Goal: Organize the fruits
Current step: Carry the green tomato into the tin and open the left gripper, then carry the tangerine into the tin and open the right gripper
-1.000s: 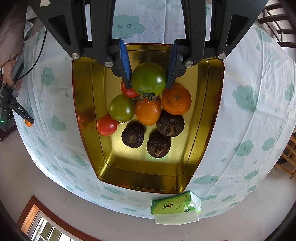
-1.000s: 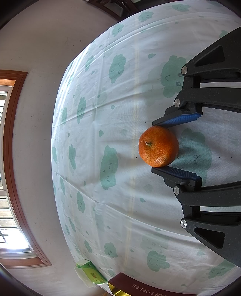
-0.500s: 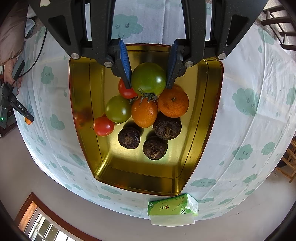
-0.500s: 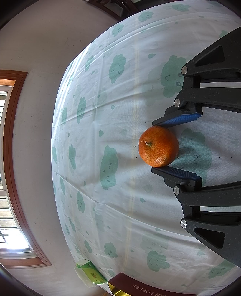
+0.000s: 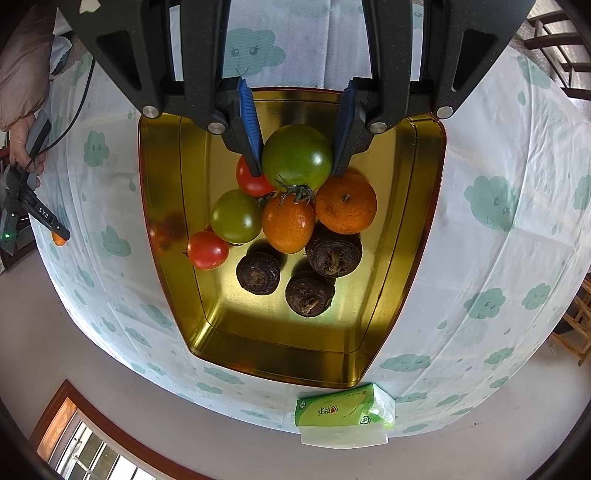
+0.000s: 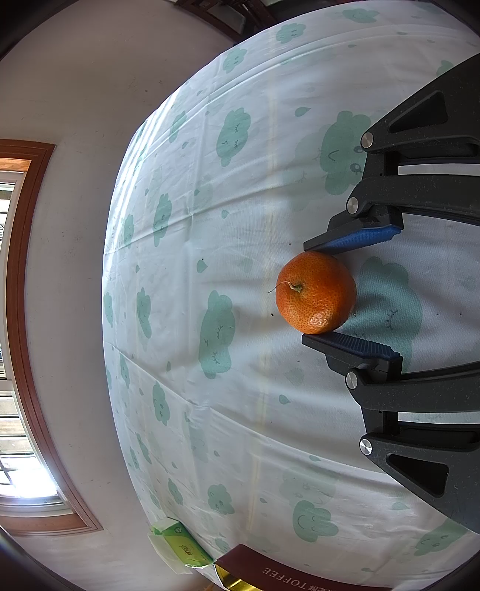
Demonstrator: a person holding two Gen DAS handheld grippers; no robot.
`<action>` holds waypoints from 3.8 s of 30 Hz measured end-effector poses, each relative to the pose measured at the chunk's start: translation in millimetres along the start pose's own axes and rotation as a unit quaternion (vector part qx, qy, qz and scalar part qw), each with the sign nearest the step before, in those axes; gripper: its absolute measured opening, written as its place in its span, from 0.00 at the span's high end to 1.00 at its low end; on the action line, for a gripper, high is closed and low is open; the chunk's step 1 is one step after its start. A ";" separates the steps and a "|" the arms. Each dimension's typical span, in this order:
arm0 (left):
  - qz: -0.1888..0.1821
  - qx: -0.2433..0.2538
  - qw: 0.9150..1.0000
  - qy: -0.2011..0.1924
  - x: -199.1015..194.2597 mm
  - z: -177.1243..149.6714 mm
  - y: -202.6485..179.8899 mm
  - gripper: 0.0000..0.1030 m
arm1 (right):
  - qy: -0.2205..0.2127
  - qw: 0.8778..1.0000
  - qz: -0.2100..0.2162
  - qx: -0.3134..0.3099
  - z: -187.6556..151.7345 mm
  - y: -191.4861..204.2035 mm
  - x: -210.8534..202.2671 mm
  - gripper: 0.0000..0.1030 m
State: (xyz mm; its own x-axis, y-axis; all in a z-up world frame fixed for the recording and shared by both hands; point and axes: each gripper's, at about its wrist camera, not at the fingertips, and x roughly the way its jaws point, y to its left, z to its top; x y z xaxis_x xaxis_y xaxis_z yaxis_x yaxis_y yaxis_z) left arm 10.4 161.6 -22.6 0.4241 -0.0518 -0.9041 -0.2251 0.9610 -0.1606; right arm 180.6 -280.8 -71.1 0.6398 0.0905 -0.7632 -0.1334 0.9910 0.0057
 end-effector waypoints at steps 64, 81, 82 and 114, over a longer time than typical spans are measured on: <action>0.091 -0.073 0.985 -0.129 -57.4 -22.3 61.6 0.24 | -0.036 0.955 0.223 -0.190 -2.6 262.3 -110.9 0.59; 0.119 -0.080 0.984 -0.110 -51.1 -33.1 83.9 0.23 | 0.010 0.929 0.241 -0.282 -43.0 344.8 -101.4 0.59; 0.120 -0.080 0.984 -0.108 -50.5 -33.5 84.3 0.23 | 0.011 0.928 0.240 -0.283 -43.9 346.0 -100.7 0.59; 0.133 -0.077 0.983 -0.100 -55.5 -41.6 81.7 0.23 | 0.009 0.933 0.216 -0.289 -50.8 360.2 -98.9 0.44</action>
State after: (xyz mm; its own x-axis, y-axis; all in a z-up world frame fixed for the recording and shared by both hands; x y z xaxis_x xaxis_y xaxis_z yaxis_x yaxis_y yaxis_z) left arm -67.9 231.8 -2.0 0.4928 0.2652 -0.8287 -0.4753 0.8798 -0.0010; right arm 30.8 62.2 -26.4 0.4205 0.4623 -0.7807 -0.7646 0.6437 -0.0307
